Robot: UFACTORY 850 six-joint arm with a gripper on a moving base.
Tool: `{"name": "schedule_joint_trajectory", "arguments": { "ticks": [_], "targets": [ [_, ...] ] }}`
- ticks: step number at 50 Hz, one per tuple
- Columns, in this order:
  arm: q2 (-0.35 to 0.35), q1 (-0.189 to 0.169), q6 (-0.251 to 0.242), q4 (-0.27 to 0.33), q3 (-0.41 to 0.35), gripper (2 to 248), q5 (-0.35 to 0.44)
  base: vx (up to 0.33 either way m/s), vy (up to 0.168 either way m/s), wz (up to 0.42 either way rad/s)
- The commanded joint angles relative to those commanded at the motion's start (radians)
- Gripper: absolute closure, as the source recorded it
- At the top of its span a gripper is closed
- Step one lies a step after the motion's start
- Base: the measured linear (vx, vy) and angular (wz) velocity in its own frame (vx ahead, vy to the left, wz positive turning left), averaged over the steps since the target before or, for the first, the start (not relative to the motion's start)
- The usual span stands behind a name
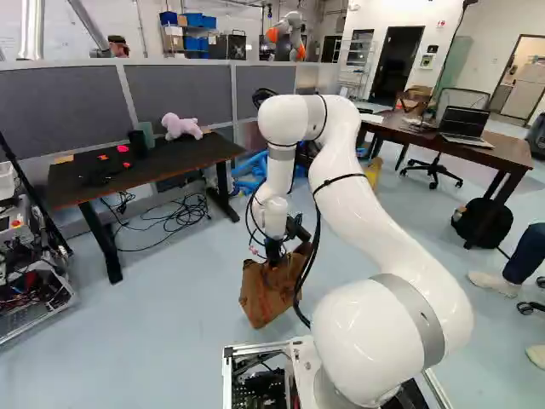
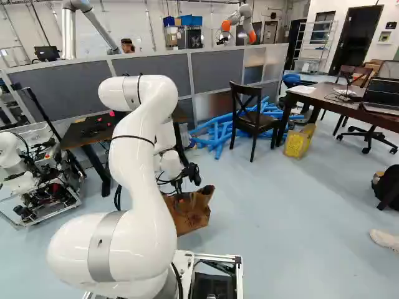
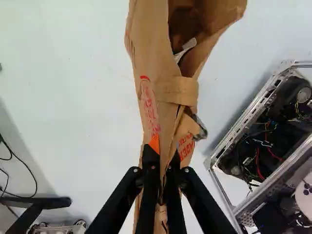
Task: Pick up the bag on the ground and place it on the table
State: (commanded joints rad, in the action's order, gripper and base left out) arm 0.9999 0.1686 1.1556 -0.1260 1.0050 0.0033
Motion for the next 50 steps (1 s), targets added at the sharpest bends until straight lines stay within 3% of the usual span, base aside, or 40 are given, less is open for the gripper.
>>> {"name": "schedule_joint_trajectory", "arguments": {
  "ticks": [31, 50],
  "targets": [
    [-0.13, 0.006, 0.0, 0.011, -0.09, 229, -0.005, 0.0, 0.0, 0.0],
    [-0.228, 0.062, 0.0, 0.011, -0.186, 229, -0.005, 0.0, 0.0, 0.0]
  ]
}}
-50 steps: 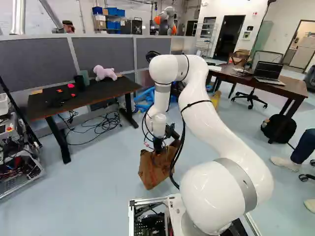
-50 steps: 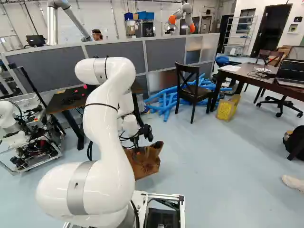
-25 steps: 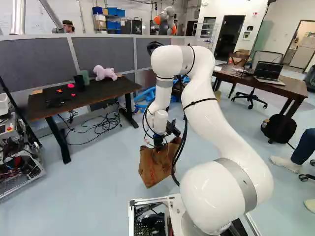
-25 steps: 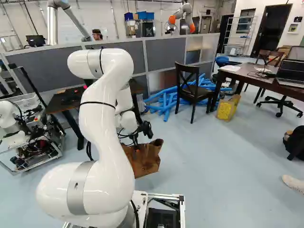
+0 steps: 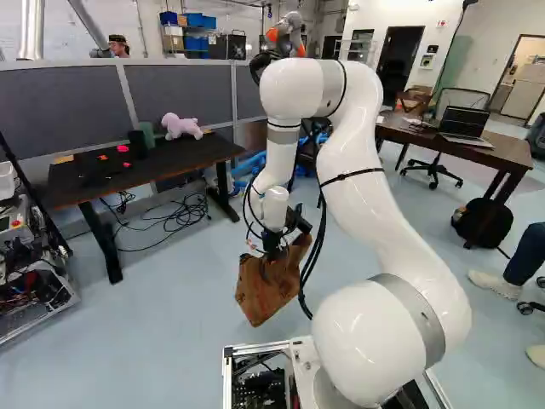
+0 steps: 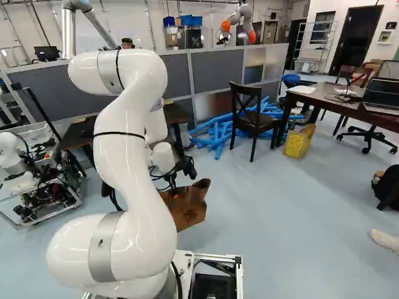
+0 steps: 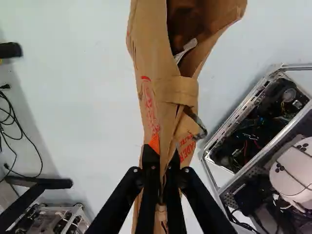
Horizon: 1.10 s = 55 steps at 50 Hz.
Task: Pick up the bag on the ground and place it on the table
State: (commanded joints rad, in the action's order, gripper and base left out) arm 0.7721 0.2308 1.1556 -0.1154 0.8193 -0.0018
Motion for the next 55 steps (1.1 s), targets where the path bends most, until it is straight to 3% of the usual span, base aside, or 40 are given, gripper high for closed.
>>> {"name": "schedule_joint_trajectory", "arguments": {
  "ticks": [20, 55],
  "targets": [
    [-0.118, 0.051, 0.0, 0.0, -0.122, 229, 0.0, 0.0, 0.0, 0.0],
    [-0.356, -0.016, 0.0, 0.0, -0.343, 229, 0.0, 0.0, 0.0, 0.0]
  ]
}}
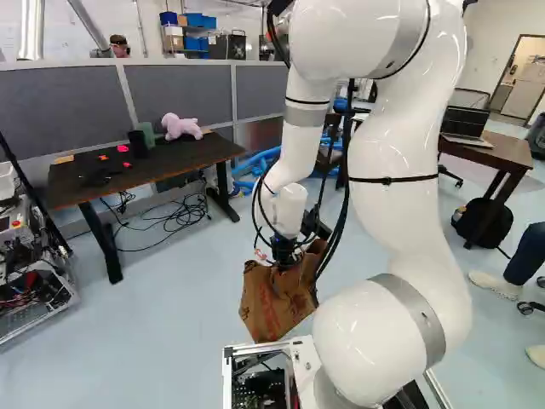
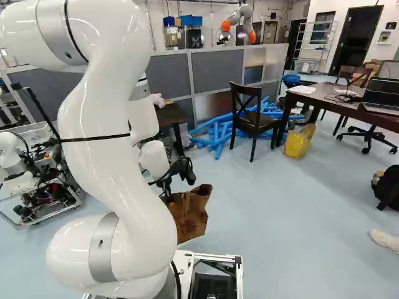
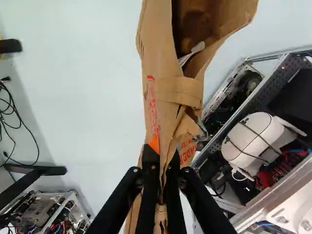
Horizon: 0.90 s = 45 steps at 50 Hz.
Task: Pick up the bag on the ground and place it on the table
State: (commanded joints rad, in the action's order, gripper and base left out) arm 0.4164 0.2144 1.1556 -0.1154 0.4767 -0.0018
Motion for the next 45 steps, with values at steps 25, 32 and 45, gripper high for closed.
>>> {"name": "schedule_joint_trajectory", "arguments": {
  "ticks": [25, 32, 45],
  "targets": [
    [-0.154, -0.011, 0.0, 0.0, -0.079, 229, 0.0, 0.0, 0.0, 0.0],
    [-0.198, -0.034, 0.0, 0.0, -0.098, 229, 0.0, 0.0, 0.0, 0.0],
    [-0.274, -0.089, 0.0, 0.0, -0.127, 229, -0.006, 0.0, 0.0, 0.0]
  ]
}}
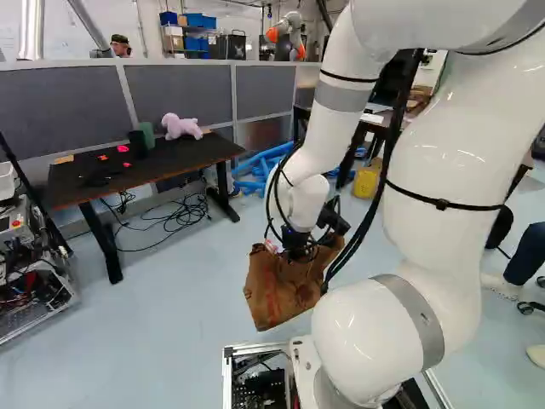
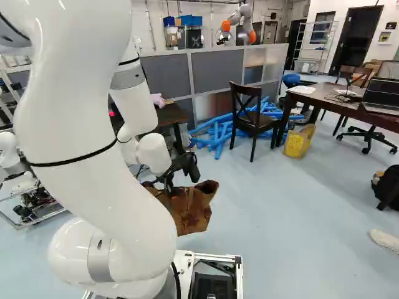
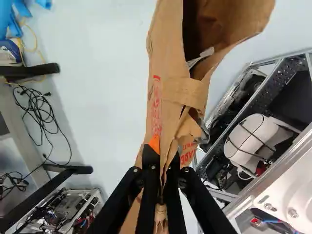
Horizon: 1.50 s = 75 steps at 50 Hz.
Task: Pick up the bag on the ground and place it on the table
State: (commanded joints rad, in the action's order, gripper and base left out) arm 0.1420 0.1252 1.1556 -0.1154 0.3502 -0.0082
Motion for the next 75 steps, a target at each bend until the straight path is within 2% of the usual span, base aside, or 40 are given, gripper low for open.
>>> {"name": "schedule_joint_trajectory", "arguments": {
  "ticks": [22, 41, 54, 75],
  "targets": [
    [-0.094, -0.118, 0.0, 0.0, 0.002, 229, -0.13, 0.0, 0.0, 0.0],
    [-0.151, -0.195, 0.0, -0.003, 0.032, 229, -0.23, 0.0, 0.0, 0.0],
    [-0.174, -0.217, 0.0, 0.007, 0.067, 229, -0.244, 0.0, 0.0, 0.0],
    [-0.191, -0.229, 0.0, 0.024, 0.134, 229, -0.28, 0.0, 0.0, 0.0]
  ]
}}
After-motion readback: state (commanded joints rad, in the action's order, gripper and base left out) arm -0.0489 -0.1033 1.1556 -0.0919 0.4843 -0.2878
